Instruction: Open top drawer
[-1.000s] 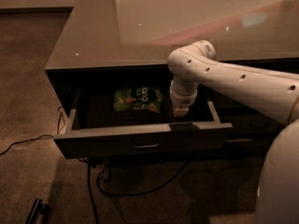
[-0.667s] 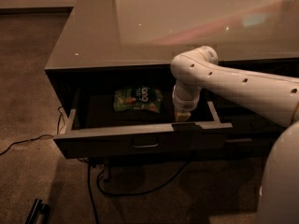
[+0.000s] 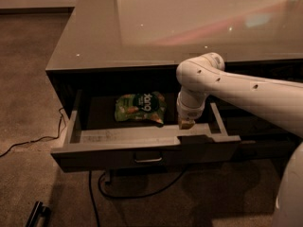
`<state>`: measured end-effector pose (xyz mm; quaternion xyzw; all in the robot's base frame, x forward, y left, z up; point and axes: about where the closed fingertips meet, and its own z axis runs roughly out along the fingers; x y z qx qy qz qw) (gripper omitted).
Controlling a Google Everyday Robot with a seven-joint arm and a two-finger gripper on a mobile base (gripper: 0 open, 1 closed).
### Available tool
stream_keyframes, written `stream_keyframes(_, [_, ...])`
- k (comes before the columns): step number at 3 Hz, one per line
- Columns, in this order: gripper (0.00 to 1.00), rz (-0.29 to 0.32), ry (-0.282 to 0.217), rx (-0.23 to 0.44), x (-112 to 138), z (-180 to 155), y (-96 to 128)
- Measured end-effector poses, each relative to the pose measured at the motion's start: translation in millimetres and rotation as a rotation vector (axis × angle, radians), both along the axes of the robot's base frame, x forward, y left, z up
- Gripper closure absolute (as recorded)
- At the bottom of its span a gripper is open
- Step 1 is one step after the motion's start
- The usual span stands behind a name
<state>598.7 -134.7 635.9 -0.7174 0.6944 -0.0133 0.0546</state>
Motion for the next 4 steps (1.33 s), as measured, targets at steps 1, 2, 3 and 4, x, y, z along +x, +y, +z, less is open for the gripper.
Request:
stream_keyframes(1, [1.00, -0.033, 0.019, 0.009, -35, 1, -6])
stream_keyframes(2, [1.00, -0.064, 0.025, 0.013, -62, 6, -9])
stream_keyframes(3, [1.00, -0.098, 0.034, 0.012, -95, 15, -11])
stream_keyframes(4, [1.00, -0.099, 0.034, 0.012, -95, 15, -11])
